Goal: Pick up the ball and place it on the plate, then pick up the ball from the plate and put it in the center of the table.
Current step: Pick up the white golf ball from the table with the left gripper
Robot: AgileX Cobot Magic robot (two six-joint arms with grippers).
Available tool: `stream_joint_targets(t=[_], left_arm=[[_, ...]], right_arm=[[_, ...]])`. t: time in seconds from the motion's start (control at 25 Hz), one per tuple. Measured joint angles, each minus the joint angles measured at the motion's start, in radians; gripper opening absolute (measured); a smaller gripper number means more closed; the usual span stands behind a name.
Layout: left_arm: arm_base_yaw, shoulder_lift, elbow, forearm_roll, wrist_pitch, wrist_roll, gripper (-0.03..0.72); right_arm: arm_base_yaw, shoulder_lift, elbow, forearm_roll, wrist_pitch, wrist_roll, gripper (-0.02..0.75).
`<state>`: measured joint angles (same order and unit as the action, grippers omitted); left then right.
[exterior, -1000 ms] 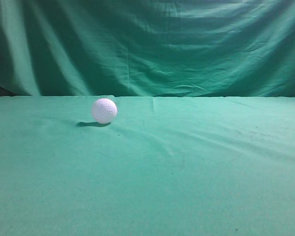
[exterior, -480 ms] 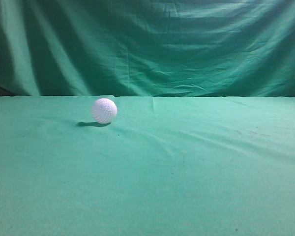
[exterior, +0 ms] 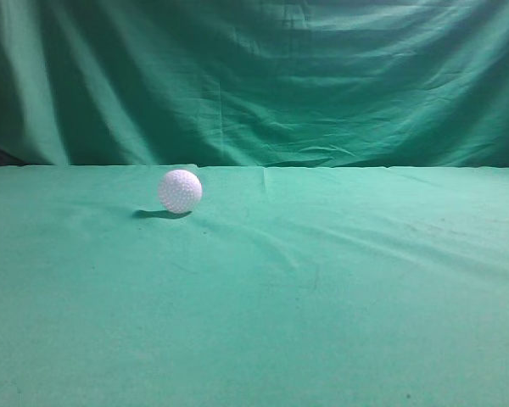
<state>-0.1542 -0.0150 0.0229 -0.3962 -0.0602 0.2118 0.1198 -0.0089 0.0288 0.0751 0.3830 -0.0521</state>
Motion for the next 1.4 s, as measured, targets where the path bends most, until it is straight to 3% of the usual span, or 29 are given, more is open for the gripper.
stream_joint_targets(t=[0.16, 0.36, 0.48, 0.6, 0.96, 1.24, 1.4], left_arm=[[0.0, 0.0, 0.0, -0.01, -0.069, 0.002, 0.0], [0.0, 0.0, 0.0, -0.095, -0.145, -0.13, 0.0], [0.0, 0.0, -0.033, -0.105, -0.037, -0.167, 0.0], [0.0, 0.024, -0.142, -0.077, 0.142, -0.169, 0.0], [0.0, 0.358, -0.423, -0.045, 0.573, 0.0, 0.0], [0.0, 0.651, -0.572, -0.07, 0.663, 0.107, 0.0], [0.0, 0.854, -0.685, -0.072, 0.764, 0.296, 0.0]], right_arm=[[0.0, 0.0, 0.0, 0.0, 0.0, 0.0, 0.047], [0.0, 0.0, 0.0, 0.0, 0.0, 0.0, 0.047], [0.0, 0.0, 0.0, 0.0, 0.0, 0.0, 0.047], [0.0, 0.0, 0.0, 0.0, 0.0, 0.0, 0.047], [0.0, 0.0, 0.0, 0.0, 0.0, 0.0, 0.047], [0.0, 0.0, 0.0, 0.0, 0.0, 0.0, 0.047], [0.0, 0.0, 0.0, 0.0, 0.0, 0.0, 0.047]])
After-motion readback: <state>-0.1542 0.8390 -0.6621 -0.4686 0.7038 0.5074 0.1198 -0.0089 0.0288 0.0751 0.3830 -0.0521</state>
